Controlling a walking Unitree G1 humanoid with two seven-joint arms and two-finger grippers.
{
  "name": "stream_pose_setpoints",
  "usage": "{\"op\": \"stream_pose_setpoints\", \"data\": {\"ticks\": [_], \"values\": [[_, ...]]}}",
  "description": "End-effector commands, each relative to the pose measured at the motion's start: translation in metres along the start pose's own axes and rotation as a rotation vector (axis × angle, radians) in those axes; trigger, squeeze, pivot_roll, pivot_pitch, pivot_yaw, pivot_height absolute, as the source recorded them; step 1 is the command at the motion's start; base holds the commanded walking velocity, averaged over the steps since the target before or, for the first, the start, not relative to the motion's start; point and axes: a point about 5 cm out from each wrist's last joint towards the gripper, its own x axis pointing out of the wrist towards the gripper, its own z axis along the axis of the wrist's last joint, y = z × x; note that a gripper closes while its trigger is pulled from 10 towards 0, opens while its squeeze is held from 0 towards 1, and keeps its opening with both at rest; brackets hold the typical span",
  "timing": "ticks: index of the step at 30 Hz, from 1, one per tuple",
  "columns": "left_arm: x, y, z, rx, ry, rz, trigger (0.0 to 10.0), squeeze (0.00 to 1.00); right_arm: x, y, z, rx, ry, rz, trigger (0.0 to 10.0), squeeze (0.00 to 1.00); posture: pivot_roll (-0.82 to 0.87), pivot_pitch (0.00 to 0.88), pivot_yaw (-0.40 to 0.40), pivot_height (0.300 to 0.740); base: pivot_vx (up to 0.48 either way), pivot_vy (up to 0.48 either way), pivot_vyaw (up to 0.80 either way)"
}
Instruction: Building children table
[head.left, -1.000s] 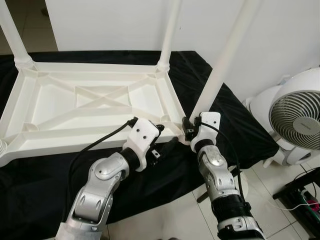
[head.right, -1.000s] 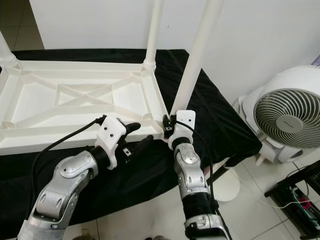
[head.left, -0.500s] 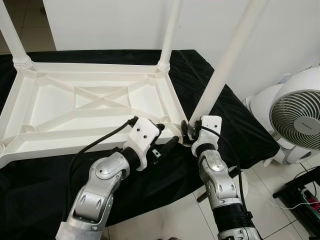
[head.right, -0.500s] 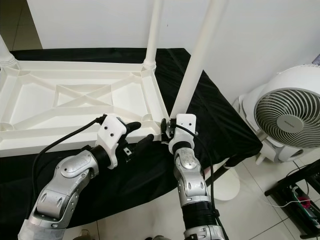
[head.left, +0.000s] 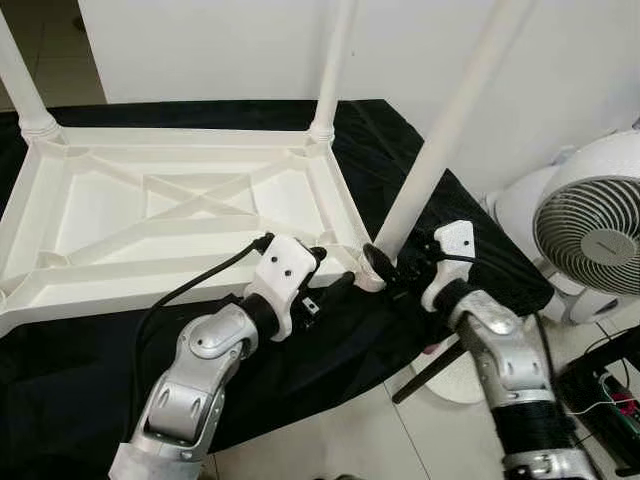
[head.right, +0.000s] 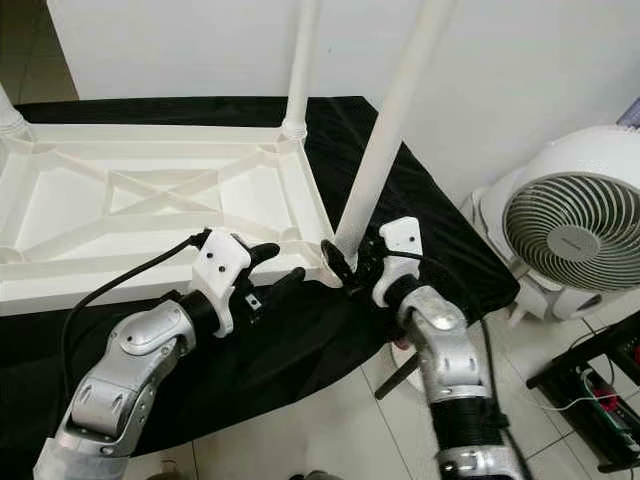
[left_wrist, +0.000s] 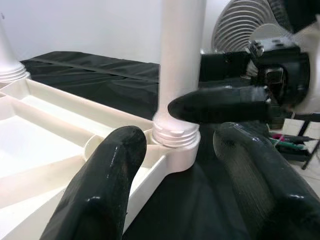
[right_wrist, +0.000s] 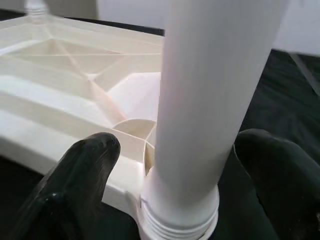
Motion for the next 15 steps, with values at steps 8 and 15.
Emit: {"op": "stream_pose_setpoints", "data": {"ticks": [8,15], "values": [[0.004,0.001,0.001,0.001,-0.006,0.019,10.0,0.00,0.007,-0.016,-0.010,-0.040,0.055,0.120,10.0,0.00,0.08,0.043,-0.105,0.740,0.000,0.000,0.00],[0.004,0.003,0.002,-0.001,-0.007,0.026,10.0,0.00,0.028,-0.015,-0.023,-0.050,0.117,0.187,10.0,0.00,0.09,0.049,-0.105,0.740,0.000,0.000,0.00]]}}
